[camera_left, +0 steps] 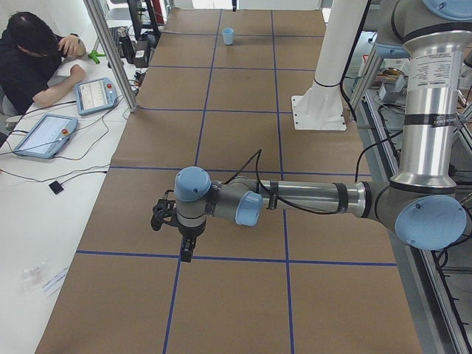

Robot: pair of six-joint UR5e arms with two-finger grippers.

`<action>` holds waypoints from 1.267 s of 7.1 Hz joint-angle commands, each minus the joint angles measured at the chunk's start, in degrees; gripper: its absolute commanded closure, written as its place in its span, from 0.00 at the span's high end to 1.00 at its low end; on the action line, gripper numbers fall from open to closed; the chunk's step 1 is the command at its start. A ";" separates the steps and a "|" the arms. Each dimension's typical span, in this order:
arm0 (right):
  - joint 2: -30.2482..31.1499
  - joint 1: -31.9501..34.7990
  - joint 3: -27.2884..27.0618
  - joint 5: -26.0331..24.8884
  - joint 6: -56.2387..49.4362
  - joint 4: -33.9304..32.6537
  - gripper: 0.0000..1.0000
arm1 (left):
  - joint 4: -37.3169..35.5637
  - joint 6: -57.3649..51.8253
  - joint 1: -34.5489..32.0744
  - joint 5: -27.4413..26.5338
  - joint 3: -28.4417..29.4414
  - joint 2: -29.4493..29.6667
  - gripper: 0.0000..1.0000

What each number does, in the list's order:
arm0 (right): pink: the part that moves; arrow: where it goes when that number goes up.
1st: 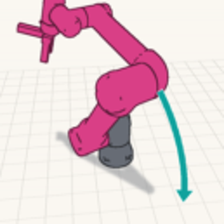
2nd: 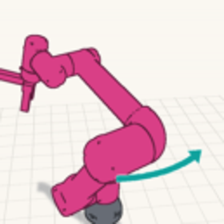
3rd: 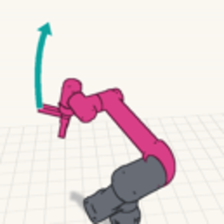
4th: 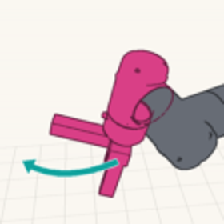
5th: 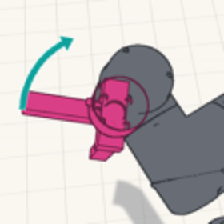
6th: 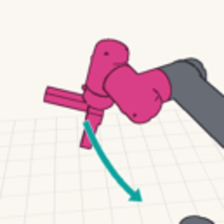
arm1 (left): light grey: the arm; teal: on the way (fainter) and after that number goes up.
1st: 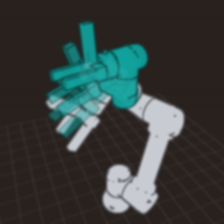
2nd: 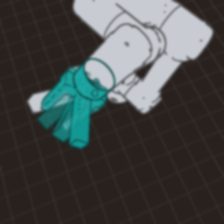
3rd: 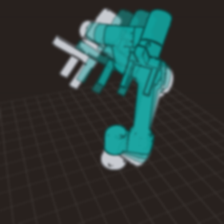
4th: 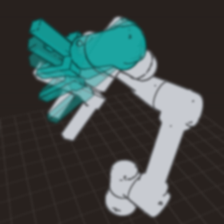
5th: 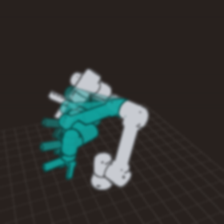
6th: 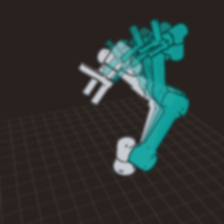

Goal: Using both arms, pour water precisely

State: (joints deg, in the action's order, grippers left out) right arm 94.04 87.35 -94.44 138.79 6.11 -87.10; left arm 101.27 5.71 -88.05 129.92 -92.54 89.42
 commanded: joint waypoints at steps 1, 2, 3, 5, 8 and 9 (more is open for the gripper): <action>-0.17 0.01 0.31 -0.01 -0.04 -0.18 0.99 | -7.09 -0.87 -0.10 -0.45 -5.42 -1.00 1.00; -0.17 0.01 0.31 -0.18 -0.05 -0.18 0.99 | -7.13 -0.88 0.07 -0.37 -5.80 -3.27 1.00; -0.43 0.01 0.57 -1.31 -0.05 -0.27 0.99 | -7.31 -0.88 0.07 -0.02 -5.72 -3.29 1.00; 0.00 0.01 0.75 -1.68 -0.05 -0.18 0.99 | -7.40 -0.88 0.07 0.16 -5.19 -3.29 1.00; -2.79 1.93 -0.30 -2.64 -0.13 -6.63 0.99 | -7.40 -0.88 0.07 0.07 -5.28 -3.29 1.00; -3.16 2.46 -1.27 -3.34 -0.74 -8.25 0.99 | -7.31 -0.88 0.07 0.07 -5.28 -3.29 1.00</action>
State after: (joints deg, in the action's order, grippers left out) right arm 91.92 88.91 -94.68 136.28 5.86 -92.37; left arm 93.91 4.83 -87.98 129.99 -97.80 86.14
